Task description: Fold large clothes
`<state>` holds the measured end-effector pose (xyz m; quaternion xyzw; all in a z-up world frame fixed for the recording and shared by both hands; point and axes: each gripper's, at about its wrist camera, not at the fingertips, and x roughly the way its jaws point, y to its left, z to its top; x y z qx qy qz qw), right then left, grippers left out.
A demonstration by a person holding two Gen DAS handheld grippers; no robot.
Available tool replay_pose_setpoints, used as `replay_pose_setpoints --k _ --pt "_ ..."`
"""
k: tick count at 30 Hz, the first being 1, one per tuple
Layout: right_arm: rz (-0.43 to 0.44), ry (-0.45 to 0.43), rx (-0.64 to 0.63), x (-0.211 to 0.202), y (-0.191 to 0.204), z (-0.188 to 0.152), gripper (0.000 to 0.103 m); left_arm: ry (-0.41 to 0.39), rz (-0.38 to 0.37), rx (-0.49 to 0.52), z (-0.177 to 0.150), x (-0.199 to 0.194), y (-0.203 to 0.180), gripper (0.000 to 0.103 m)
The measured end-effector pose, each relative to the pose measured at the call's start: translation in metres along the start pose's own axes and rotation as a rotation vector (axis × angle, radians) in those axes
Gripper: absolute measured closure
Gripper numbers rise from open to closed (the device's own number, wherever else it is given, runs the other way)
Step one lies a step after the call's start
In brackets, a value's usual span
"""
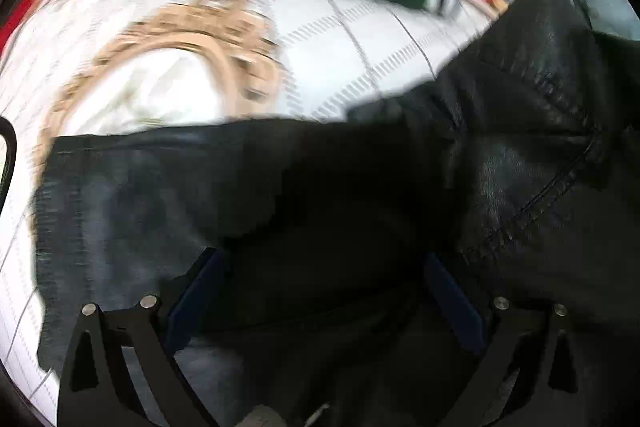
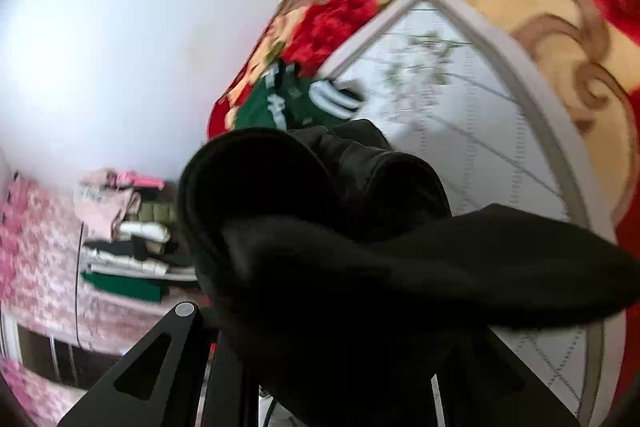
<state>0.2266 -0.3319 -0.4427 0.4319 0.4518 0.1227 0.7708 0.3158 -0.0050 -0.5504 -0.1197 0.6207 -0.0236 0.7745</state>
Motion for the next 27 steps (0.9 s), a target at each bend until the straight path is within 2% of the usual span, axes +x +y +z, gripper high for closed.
replay_pose_setpoints --k 3,6,8,9,11,14,17,18,19,20,21,22,23,25,27 --pt "0.011 0.062 -0.094 0.017 0.044 -0.018 0.085 -0.059 0.007 -0.117 -0.001 -0.045 0.061 0.000" --pt "0.044 0.142 -0.153 0.045 0.081 -0.042 0.085 -0.100 0.084 -0.231 -0.021 -0.091 0.129 0.000" --pt "0.068 0.223 -0.203 0.078 0.110 -0.073 0.085 -0.107 0.156 -0.312 -0.046 -0.116 0.171 0.000" --pt "0.073 0.265 -0.228 0.095 0.121 -0.088 0.085 -0.110 0.189 -0.345 -0.064 -0.129 0.174 0.000" --pt "0.068 0.354 -0.262 0.127 0.136 -0.121 0.085 -0.118 0.262 -0.421 -0.094 -0.153 0.203 0.000" --pt "0.008 0.526 -0.310 0.189 0.144 -0.180 0.083 -0.133 0.326 -0.523 -0.134 -0.173 0.238 0.000" --pt "-0.100 0.765 -0.368 0.250 0.137 -0.239 0.067 -0.153 0.375 -0.599 -0.153 -0.192 0.257 0.000" --pt "-0.096 0.848 -0.361 0.263 0.134 -0.252 0.052 -0.169 0.382 -0.621 -0.159 -0.200 0.261 0.000" --pt "-0.105 0.880 -0.377 0.267 0.134 -0.259 0.048 -0.180 0.386 -0.634 -0.161 -0.204 0.264 0.000" --pt "-0.093 0.890 -0.402 0.265 0.137 -0.261 0.047 -0.196 0.382 -0.645 -0.161 -0.210 0.264 0.000" --pt "-0.063 0.897 -0.422 0.260 0.142 -0.261 0.037 -0.210 0.373 -0.649 -0.157 -0.214 0.261 0.000" --pt "-0.032 0.914 -0.414 0.254 0.144 -0.259 0.018 -0.223 0.360 -0.647 -0.157 -0.219 0.259 0.000" --pt "0.021 0.950 -0.379 0.243 0.147 -0.252 0.011 -0.237 0.342 -0.641 -0.152 -0.223 0.255 0.000" --pt "0.061 0.951 -0.369 0.226 0.151 -0.240 0.009 -0.263 0.303 -0.618 -0.138 -0.227 0.248 0.000" --pt "0.067 0.911 -0.374 0.204 0.154 -0.212 0.009 -0.291 0.270 -0.578 -0.121 -0.230 0.234 0.000"
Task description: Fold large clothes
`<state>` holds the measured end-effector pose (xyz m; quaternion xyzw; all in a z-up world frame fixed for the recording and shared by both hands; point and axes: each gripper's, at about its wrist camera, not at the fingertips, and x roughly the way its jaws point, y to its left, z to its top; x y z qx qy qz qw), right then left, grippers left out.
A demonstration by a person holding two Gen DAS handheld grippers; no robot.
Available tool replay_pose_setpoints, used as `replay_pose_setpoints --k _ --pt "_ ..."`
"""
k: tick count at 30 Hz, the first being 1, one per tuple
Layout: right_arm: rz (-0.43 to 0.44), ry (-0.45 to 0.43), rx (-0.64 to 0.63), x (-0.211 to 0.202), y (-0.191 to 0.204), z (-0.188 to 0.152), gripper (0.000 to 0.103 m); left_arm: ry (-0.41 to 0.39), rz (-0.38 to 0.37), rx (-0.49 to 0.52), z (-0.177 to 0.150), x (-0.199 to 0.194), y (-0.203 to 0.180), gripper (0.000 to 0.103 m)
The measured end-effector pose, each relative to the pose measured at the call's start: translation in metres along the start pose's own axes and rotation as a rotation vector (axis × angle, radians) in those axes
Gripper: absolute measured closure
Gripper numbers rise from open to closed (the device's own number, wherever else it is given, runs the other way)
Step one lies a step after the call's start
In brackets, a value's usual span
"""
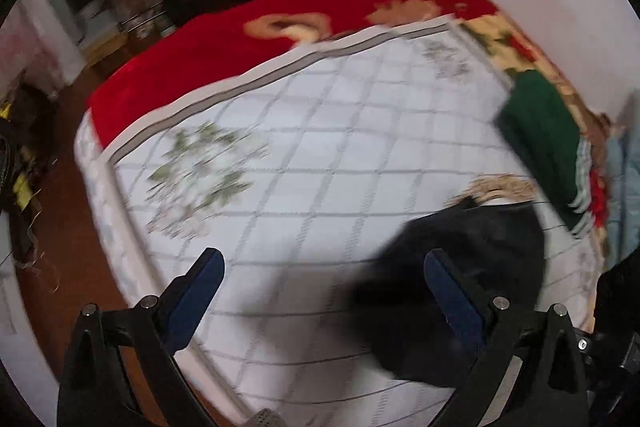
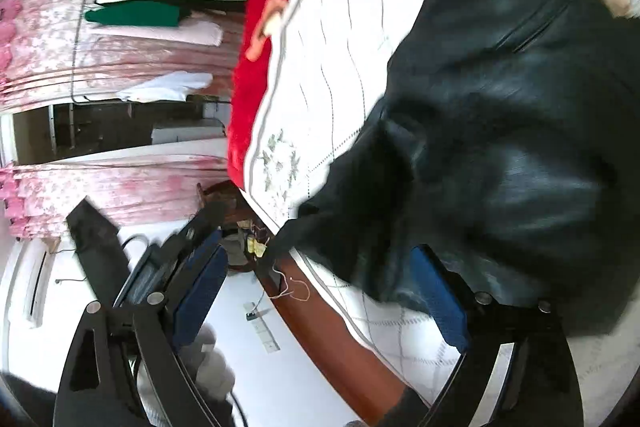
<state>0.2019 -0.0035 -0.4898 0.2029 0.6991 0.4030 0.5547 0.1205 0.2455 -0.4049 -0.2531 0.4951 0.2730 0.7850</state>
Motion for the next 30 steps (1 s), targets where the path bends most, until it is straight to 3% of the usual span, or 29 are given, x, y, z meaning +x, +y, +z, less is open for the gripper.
replay_pose_setpoints --k 3,4,5,6,7,11,14,16,19,20,24,26,27,28,30 --pt "-0.058 -0.119 0.070 -0.044 -0.018 0.004 0.010 -0.023 -0.037 0.069 0.008 0.002 -0.031 0.000" --pt "-0.103 -0.161 0.085 -0.056 -0.027 0.013 0.017 -0.022 -0.050 0.090 0.009 0.005 -0.040 0.000" --pt "-0.170 -0.188 0.103 -0.064 -0.037 0.022 0.028 -0.012 -0.064 0.106 0.009 0.010 -0.049 0.000" --pt "-0.203 -0.180 0.131 -0.062 -0.045 0.029 0.057 -0.005 -0.082 0.117 0.009 0.016 -0.057 0.000" --pt "-0.228 -0.149 0.157 -0.053 -0.057 0.045 0.064 -0.002 -0.091 0.132 0.007 0.022 -0.065 0.000" --pt "-0.373 -0.039 0.172 0.011 -0.091 0.091 0.064 0.030 -0.091 0.195 0.002 0.045 -0.087 0.000" --pt "-0.428 -0.014 0.209 0.038 -0.097 0.107 0.064 0.045 -0.082 0.252 -0.002 0.059 -0.099 0.000" --pt "-0.410 0.011 0.187 0.035 -0.085 0.101 0.047 0.062 -0.086 0.287 -0.002 0.069 -0.107 0.000" --pt "-0.300 -0.043 0.196 0.007 -0.072 0.091 0.045 0.090 -0.088 0.338 0.003 0.088 -0.124 0.000" --pt "-0.271 -0.097 0.208 -0.011 -0.072 0.082 0.045 0.089 -0.083 0.350 0.006 0.094 -0.129 0.000" --pt "-0.354 -0.203 0.198 -0.043 -0.079 0.069 0.045 0.080 -0.009 0.413 0.022 0.137 -0.153 0.000" --pt "-0.364 -0.190 0.230 -0.037 -0.094 0.073 0.052 0.123 0.047 0.447 0.027 0.171 -0.163 0.000" --pt "-0.389 -0.175 0.247 -0.031 -0.105 0.077 0.061 0.150 0.054 0.441 0.028 0.183 -0.164 0.000" --pt "-0.425 -0.158 0.249 -0.027 -0.113 0.081 0.069 0.178 0.038 0.421 0.031 0.195 -0.163 0.000" --pt "-0.483 -0.122 0.282 -0.010 -0.130 0.091 0.073 0.210 0.015 0.391 0.033 0.208 -0.160 0.000"
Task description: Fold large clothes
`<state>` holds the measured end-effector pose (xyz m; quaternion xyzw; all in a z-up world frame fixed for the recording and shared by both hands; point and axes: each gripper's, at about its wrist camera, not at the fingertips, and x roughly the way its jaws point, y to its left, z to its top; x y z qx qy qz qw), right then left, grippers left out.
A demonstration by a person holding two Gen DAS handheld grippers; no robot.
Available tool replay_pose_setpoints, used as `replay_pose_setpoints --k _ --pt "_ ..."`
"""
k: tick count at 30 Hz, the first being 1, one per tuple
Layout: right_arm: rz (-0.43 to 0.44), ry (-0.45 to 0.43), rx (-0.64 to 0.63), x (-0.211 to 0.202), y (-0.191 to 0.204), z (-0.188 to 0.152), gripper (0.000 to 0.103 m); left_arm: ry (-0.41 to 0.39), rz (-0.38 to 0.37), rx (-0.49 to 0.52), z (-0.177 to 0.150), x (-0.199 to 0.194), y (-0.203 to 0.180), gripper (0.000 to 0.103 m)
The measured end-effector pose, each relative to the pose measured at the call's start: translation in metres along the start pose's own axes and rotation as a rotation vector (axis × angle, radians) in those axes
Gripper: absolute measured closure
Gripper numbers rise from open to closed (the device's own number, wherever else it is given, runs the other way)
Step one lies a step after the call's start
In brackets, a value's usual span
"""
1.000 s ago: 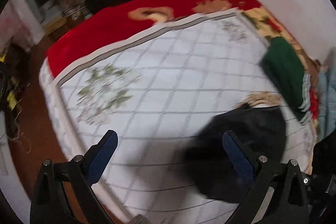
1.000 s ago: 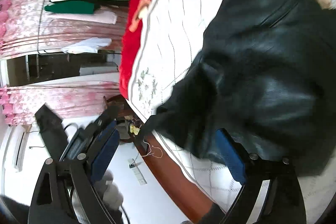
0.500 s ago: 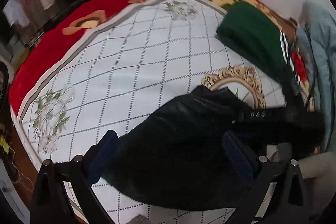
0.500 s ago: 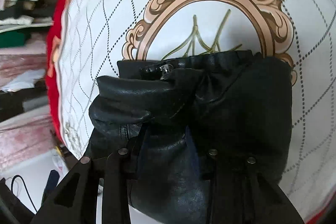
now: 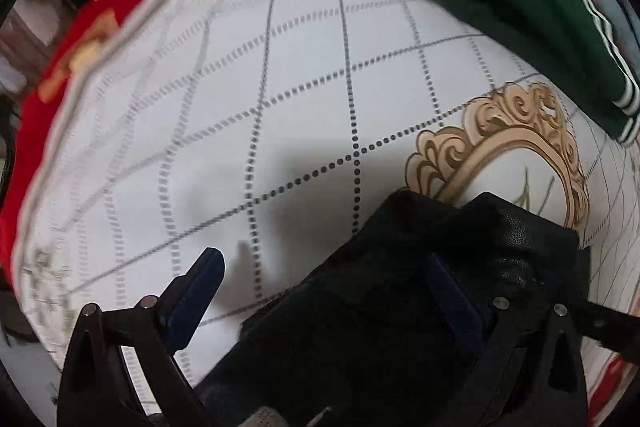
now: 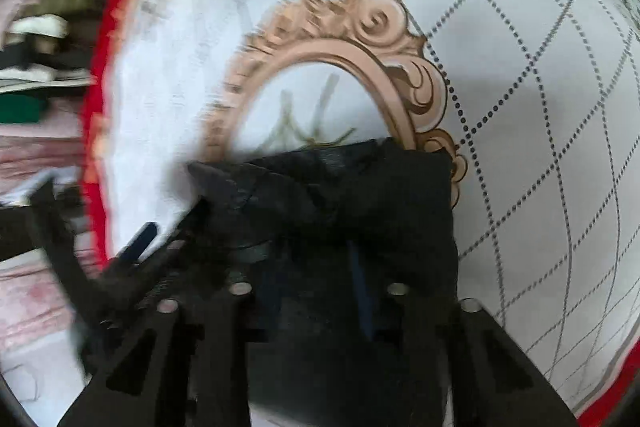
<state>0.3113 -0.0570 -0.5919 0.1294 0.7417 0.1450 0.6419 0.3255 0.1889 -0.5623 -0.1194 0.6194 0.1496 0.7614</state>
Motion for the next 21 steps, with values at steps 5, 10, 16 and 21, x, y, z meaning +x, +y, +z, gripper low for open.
replay_pose_setpoints --k 5,10,16,21 --pt "-0.080 0.074 0.007 0.016 0.009 0.015 0.073 0.018 -0.030 -0.022 0.003 0.005 0.007 0.000" --pt "0.182 0.058 0.020 -0.025 -0.013 0.007 0.053 -0.049 -0.021 -0.019 -0.012 -0.053 0.020 0.000" --pt "0.250 0.038 0.009 -0.026 -0.093 -0.040 0.021 -0.071 0.071 -0.018 -0.073 -0.069 0.031 0.000" --pt "0.569 0.138 0.056 0.037 -0.125 -0.053 0.021 0.004 0.032 -0.091 -0.099 -0.030 0.043 0.000"
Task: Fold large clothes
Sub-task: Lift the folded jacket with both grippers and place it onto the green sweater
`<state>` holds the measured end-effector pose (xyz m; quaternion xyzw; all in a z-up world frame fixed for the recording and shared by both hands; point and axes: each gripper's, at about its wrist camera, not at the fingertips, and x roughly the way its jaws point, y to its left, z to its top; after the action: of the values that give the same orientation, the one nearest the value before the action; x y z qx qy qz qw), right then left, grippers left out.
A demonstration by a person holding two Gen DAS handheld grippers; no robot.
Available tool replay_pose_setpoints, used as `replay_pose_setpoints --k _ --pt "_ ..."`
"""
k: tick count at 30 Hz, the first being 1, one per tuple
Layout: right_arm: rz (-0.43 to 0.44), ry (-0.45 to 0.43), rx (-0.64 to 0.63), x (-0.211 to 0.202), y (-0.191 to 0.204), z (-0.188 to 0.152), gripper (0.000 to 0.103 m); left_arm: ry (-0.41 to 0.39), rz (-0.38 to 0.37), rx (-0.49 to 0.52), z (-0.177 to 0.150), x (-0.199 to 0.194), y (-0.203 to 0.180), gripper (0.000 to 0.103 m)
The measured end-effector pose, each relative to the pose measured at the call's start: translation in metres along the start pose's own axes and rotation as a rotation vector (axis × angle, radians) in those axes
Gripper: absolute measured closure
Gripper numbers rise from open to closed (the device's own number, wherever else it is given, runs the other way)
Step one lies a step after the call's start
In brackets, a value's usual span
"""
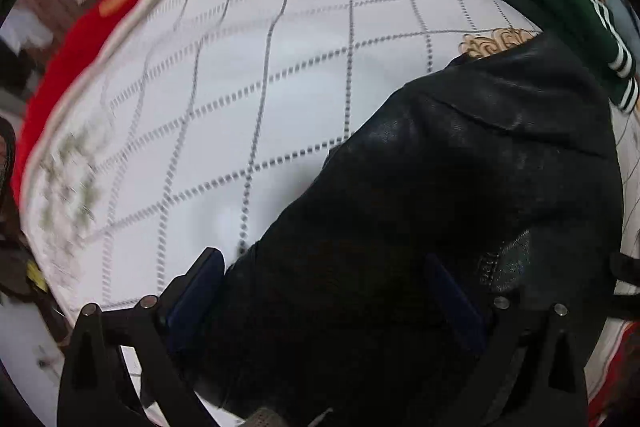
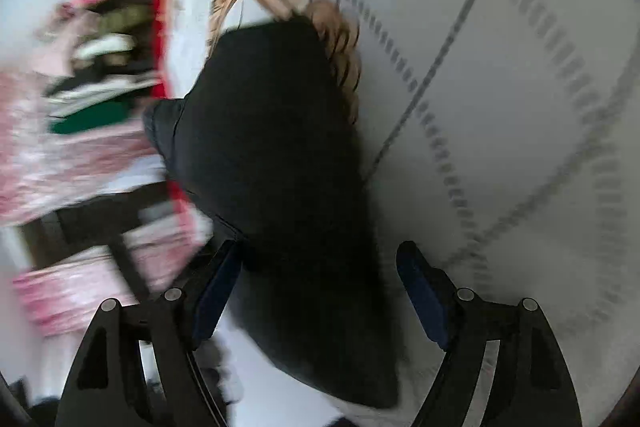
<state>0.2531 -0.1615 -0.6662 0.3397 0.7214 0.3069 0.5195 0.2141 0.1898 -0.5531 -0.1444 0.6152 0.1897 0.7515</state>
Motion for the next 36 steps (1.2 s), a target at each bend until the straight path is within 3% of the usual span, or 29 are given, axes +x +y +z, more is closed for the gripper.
replay_pose_setpoints --k 2,4,6,8,11,12,15,16,17,21,25,31,33,36 --pt "0.085 0.025 -0.020 0.017 0.001 0.005 0.021 -0.001 -0.005 0.004 0.002 0.001 0.000 0.000" --pt "0.077 0.065 -0.062 0.025 0.014 0.008 0.019 -0.002 -0.002 0.020 0.002 0.004 0.000 0.000" --pt "0.125 0.094 -0.087 0.023 0.025 0.008 0.019 -0.008 -0.001 0.016 0.002 0.007 0.004 0.000" --pt "0.308 0.134 -0.120 0.014 0.043 0.005 0.019 0.001 -0.024 -0.005 0.002 0.009 0.011 0.000" --pt "0.465 0.183 -0.131 0.017 0.054 0.003 0.020 0.012 -0.046 -0.042 -0.001 0.015 0.022 0.000" --pt "0.453 0.186 -0.127 0.019 0.052 0.003 0.020 0.021 -0.059 -0.063 -0.002 0.017 0.026 0.000" --pt "0.202 0.170 -0.058 0.039 0.029 0.012 0.020 0.020 -0.087 -0.076 -0.006 0.016 0.030 0.000" --pt "0.107 0.164 -0.037 0.047 0.021 0.013 0.027 0.018 -0.088 -0.075 -0.009 0.014 0.030 0.000" --pt "0.089 0.152 -0.016 0.049 0.014 0.016 0.031 0.017 -0.071 -0.080 -0.011 0.008 0.032 0.000" --pt "0.137 0.126 -0.039 0.040 0.013 0.008 0.042 -0.018 -0.137 -0.189 -0.032 -0.034 0.056 0.000" --pt "0.163 0.133 -0.012 0.038 0.000 0.006 0.041 -0.038 -0.229 -0.335 -0.077 -0.068 0.091 0.000" --pt "0.181 0.185 0.004 0.031 -0.008 0.007 0.038 0.049 -0.465 -0.583 -0.103 -0.028 0.101 0.000" --pt "0.178 0.189 0.003 0.028 -0.010 0.006 0.038 0.017 -0.496 -0.624 -0.102 -0.022 0.099 0.002" --pt "0.163 0.168 -0.017 0.033 -0.002 0.008 0.038 -0.069 -0.480 -0.660 -0.088 -0.022 0.096 0.003"
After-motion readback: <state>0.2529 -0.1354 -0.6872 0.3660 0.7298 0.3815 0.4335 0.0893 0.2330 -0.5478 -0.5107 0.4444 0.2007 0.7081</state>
